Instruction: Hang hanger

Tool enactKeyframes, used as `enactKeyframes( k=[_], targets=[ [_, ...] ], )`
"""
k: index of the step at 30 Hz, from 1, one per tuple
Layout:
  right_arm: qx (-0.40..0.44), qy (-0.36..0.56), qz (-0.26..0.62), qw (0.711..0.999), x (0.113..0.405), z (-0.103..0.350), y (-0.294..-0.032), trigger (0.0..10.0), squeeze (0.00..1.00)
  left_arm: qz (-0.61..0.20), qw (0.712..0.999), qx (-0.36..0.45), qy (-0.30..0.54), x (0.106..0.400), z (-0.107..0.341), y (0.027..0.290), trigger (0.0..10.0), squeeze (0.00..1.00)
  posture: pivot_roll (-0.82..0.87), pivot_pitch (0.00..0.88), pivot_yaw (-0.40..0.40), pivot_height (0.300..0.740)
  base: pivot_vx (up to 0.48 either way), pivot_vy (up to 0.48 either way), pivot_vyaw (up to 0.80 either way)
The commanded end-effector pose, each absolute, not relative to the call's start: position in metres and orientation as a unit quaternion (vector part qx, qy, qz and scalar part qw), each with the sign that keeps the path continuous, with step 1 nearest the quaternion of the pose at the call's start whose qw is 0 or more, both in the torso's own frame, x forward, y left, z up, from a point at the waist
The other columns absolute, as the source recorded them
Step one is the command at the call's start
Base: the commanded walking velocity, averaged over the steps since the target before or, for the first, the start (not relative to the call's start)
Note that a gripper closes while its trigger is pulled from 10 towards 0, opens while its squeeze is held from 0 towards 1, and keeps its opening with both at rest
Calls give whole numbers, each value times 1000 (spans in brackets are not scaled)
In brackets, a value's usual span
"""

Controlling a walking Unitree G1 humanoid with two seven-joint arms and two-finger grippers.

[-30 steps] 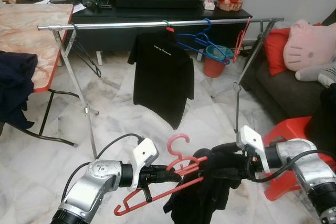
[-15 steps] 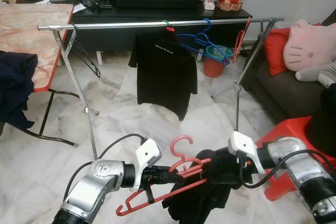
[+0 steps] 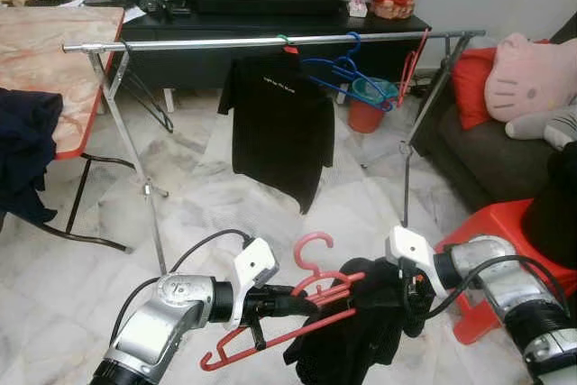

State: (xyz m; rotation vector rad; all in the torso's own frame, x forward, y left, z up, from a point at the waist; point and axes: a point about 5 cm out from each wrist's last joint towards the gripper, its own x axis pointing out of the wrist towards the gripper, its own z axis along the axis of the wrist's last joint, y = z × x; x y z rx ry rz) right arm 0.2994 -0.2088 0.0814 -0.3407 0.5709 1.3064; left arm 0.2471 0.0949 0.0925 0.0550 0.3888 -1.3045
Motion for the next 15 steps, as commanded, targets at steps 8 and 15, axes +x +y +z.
enactKeyframes(
  k=[8, 15],
  targets=[
    [-133, 235, 614, 742, 303, 89, -201, 0, 0, -624, 766, 16, 154, 245, 103, 84, 10000, 0, -7, 0, -143, 740, 0, 0, 0],
    [-124, 237, 621, 737, 301, 86, -198, 0, 0, -624, 765, 18, 158, 244, 102, 84, 10000, 0, -3, 0, -146, 740, 0, 0, 0]
  ],
)
